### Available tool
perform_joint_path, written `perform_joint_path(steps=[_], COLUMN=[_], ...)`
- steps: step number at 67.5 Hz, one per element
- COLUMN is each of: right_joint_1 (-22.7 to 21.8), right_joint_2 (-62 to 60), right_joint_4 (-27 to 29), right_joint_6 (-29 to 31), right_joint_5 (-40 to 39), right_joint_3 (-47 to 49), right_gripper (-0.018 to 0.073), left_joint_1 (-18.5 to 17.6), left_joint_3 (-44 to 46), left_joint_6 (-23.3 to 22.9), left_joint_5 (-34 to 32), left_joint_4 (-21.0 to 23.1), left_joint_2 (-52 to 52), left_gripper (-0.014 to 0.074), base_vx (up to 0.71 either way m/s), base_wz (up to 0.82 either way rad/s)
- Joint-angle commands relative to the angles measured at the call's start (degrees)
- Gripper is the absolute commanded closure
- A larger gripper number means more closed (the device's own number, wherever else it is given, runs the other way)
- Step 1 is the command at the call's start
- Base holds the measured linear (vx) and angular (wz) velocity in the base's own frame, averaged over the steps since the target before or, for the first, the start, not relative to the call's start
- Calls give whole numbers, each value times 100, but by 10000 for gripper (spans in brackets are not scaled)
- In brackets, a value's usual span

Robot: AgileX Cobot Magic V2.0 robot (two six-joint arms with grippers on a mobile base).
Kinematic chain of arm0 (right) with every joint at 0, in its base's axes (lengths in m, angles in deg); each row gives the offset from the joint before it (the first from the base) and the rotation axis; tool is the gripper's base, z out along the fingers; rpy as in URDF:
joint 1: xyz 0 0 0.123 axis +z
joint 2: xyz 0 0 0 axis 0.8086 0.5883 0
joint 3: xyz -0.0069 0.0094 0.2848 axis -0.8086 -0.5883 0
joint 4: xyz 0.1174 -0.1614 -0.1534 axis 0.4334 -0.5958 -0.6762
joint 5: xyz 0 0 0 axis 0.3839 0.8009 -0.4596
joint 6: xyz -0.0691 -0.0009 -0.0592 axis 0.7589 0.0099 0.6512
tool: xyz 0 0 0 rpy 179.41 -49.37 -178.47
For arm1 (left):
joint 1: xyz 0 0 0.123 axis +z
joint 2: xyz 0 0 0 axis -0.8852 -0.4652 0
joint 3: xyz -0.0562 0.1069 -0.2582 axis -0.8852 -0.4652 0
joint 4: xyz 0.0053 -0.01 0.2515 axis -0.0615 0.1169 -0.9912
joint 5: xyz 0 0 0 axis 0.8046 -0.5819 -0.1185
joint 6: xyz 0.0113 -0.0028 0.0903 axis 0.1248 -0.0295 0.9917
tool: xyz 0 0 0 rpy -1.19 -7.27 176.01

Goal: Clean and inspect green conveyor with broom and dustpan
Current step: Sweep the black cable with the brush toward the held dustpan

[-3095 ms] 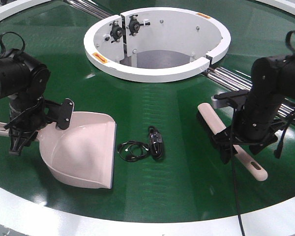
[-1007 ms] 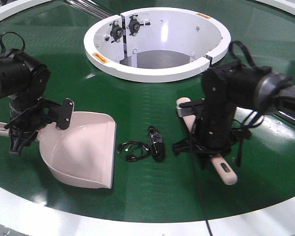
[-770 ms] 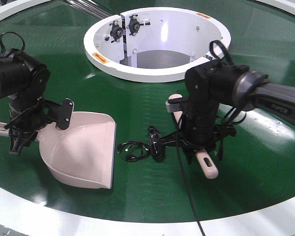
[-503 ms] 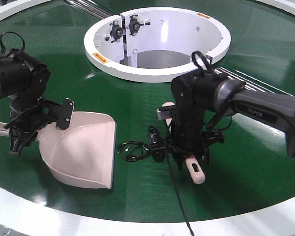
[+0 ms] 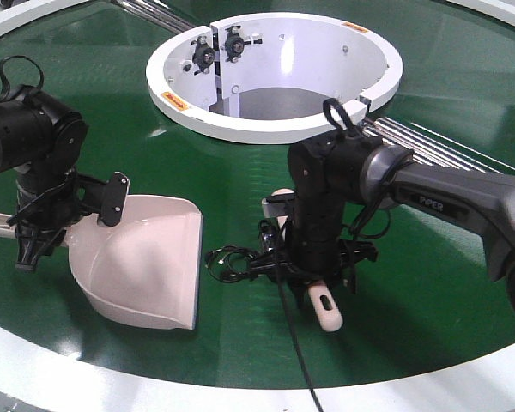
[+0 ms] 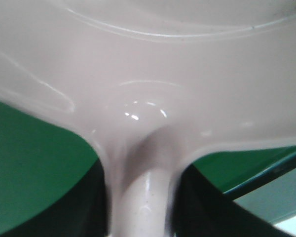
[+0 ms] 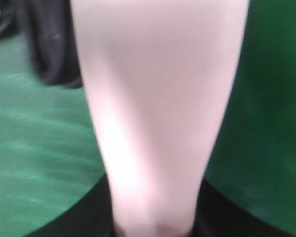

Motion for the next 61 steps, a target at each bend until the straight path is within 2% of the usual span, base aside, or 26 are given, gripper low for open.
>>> perform_joint_path(steps=[1, 16, 41, 61], right_joint_1=[38, 250, 947, 1315], right_joint_2=[-245, -47, 716, 838], right_joint_4=[202, 634, 1313, 1502], right_joint_6=[138, 335, 501, 711], right_joint_5=[462, 462, 462, 462], right_joint_3=[176, 553, 1790, 2860], right_gripper=[563, 562, 562, 562], left_joint_1=[-24, -24, -24, -24], left_joint_3=[165, 165, 165, 165], left_joint_6=[20, 20, 20, 20], left_joint_5=[191, 191, 191, 191], left_joint_4=[-158, -158, -158, -158], left_joint_2=[272, 272, 272, 272], left_gripper=[603, 603, 603, 603], base_vx=[0, 0, 0, 0], base_wz=[0, 0, 0, 0])
